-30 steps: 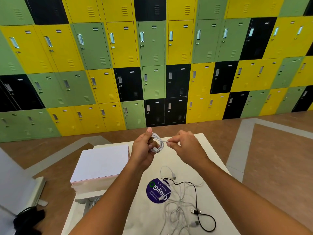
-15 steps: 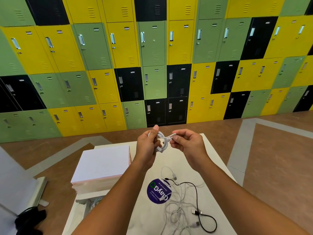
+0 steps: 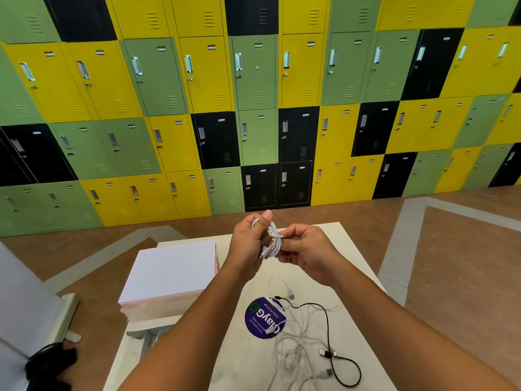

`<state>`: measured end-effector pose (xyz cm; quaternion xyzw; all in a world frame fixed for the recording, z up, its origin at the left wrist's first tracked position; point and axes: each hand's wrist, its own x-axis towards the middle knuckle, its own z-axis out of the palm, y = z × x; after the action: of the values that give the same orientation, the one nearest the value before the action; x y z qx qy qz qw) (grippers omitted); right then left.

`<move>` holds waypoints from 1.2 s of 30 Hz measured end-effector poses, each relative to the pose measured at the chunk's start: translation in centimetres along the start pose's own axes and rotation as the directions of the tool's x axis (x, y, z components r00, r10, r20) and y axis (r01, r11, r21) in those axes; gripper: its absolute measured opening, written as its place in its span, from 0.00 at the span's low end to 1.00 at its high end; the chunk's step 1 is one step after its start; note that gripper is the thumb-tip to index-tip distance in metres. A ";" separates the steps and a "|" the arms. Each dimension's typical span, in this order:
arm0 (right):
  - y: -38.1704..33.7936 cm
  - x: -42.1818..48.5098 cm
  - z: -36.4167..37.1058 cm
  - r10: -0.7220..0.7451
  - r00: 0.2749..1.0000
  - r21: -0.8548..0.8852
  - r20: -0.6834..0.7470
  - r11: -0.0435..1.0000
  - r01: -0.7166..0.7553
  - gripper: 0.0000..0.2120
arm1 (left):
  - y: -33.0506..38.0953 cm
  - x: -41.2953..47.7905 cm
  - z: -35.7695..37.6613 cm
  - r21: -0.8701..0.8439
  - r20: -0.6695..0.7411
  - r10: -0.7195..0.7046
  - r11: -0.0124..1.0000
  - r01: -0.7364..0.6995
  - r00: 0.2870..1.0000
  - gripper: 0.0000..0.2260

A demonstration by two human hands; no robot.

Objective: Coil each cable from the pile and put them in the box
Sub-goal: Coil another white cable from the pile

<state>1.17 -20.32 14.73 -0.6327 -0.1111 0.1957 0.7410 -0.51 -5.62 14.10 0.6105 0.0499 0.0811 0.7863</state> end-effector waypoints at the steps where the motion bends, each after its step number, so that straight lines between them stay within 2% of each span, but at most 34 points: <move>1: -0.1 0.0 0.0 -0.009 1.000 -0.018 0.015 1.000 0.010 0.03 | -0.2 0.1 0.0 0.003 -0.010 -0.001 1.000 0.001 1.000 0.13; 3: -0.2 -0.1 -0.1 -0.020 0.999 -0.065 0.040 0.998 0.022 0.05 | -0.4 0.1 0.1 0.000 -0.034 0.000 1.000 0.000 0.999 0.13; 7: -0.3 -0.4 -0.1 0.032 0.996 -0.124 0.084 0.992 -0.021 0.15 | -0.5 0.3 0.4 0.053 -0.125 0.037 0.998 -0.030 0.992 0.11; 10: 0.0 -0.6 0.4 0.054 0.993 -0.108 0.107 0.993 -0.043 0.12 | -0.5 0.3 1.0 0.139 -0.135 0.118 0.985 -0.099 0.984 0.11; 13: 0.2 -0.4 0.9 0.036 0.996 -0.183 0.084 0.983 -0.020 0.12 | -0.6 0.4 1.1 0.155 -0.153 0.149 0.980 -0.126 0.977 0.11; 15: 0.2 -0.2 1.1 0.041 0.996 -0.218 0.077 0.976 -0.023 0.09 | -0.9 0.4 1.1 0.121 -0.179 0.139 0.986 -0.119 0.974 0.11; 21: -0.4 -0.1 1.0 0.044 0.998 -0.321 0.048 0.947 -0.026 0.09 | -1.3 0.3 0.9 0.130 -0.306 0.122 0.988 -0.086 0.944 0.13; 25: -0.5 0.1 0.6 0.074 0.997 -0.355 -0.032 0.932 -0.080 0.15 | -1.6 0.6 0.2 0.164 -0.353 0.124 0.984 -0.069 0.927 0.11; 30: -0.4 -0.3 1.3 0.087 0.996 -0.391 0.031 0.918 -0.068 0.07 | -1.7 0.8 0.0 0.186 -0.404 0.109 0.982 -0.035 0.908 0.11; 33: -0.4 -0.5 1.1 0.066 0.996 -0.403 0.058 0.915 -0.037 0.08 | -1.6 1.0 0.0 0.154 -0.411 0.075 0.988 -0.012 0.909 0.11; 36: -0.3 -0.6 0.7 0.037 0.999 -0.450 0.019 0.893 -0.024 0.10 | -1.6 1.1 -0.2 0.173 -0.352 0.045 0.985 0.018 0.935 0.11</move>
<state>0.40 -19.95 15.17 -0.7857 -0.1533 0.1848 0.5701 0.66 -5.63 12.50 0.6523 0.1936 0.1906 0.7076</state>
